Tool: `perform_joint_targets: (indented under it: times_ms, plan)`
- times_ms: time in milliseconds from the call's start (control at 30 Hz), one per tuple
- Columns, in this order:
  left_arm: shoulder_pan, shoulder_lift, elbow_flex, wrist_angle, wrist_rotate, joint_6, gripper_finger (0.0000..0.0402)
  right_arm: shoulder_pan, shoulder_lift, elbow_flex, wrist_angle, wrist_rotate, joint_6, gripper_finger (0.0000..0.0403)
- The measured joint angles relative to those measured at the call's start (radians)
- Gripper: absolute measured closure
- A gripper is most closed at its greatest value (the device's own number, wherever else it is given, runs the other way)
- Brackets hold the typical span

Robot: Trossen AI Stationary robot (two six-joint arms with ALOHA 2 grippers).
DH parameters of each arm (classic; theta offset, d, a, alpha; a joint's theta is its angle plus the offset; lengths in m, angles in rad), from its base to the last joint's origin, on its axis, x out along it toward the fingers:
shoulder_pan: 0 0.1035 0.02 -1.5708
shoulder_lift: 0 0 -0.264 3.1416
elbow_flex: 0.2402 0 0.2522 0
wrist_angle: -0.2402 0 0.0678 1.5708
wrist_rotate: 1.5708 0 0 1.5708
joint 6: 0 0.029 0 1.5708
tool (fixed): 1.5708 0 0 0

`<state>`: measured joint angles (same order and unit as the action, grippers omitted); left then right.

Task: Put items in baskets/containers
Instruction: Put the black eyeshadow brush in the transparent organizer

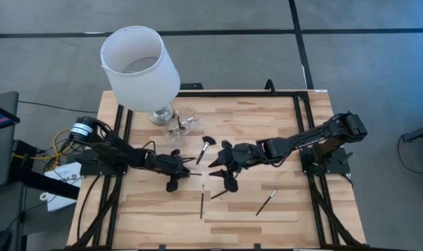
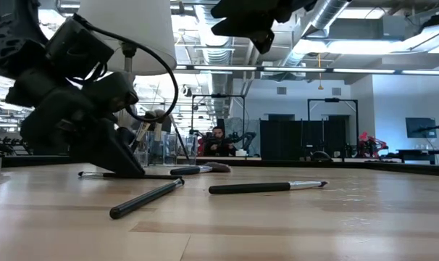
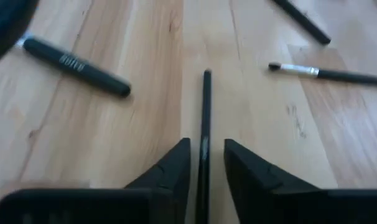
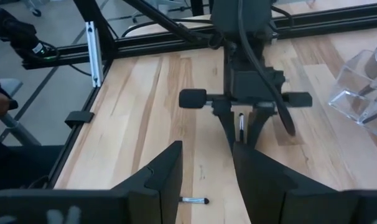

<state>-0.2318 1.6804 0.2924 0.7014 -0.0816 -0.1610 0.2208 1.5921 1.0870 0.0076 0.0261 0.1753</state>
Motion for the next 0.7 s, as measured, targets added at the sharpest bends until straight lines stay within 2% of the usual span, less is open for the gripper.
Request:
perform_joint_targets:
  times_ms: [100, 233, 467, 567, 700]
  plan:
    - [-0.02, 0.087, 0.001, 0.123, -0.038, 0.008, 0.0286, 0.003, 0.0, 0.0, 0.0, 0.0, 0.0, 0.0271]
    - [-0.036, 0.177, 0.0, 0.273, -0.08, 0.01, 0.0283, 0.001, 0.0, 0.0, 0.0, 0.0, -0.001, 0.027]
    - [-0.037, 0.204, -0.035, 0.333, -0.101, -0.032, 0.0301, -0.022, 0.0, 0.0, 0.006, 0.001, -0.099, 0.027]
    - [-0.037, 0.204, -0.062, 0.356, -0.115, -0.056, 0.0327, -0.034, 0.0, 0.0, 0.028, 0.001, -0.135, 0.027]
    - [-0.037, 0.204, -0.069, 0.371, -0.119, -0.068, 0.0387, -0.049, 0.001, 0.0, 0.062, 0.001, -0.172, 0.0268]
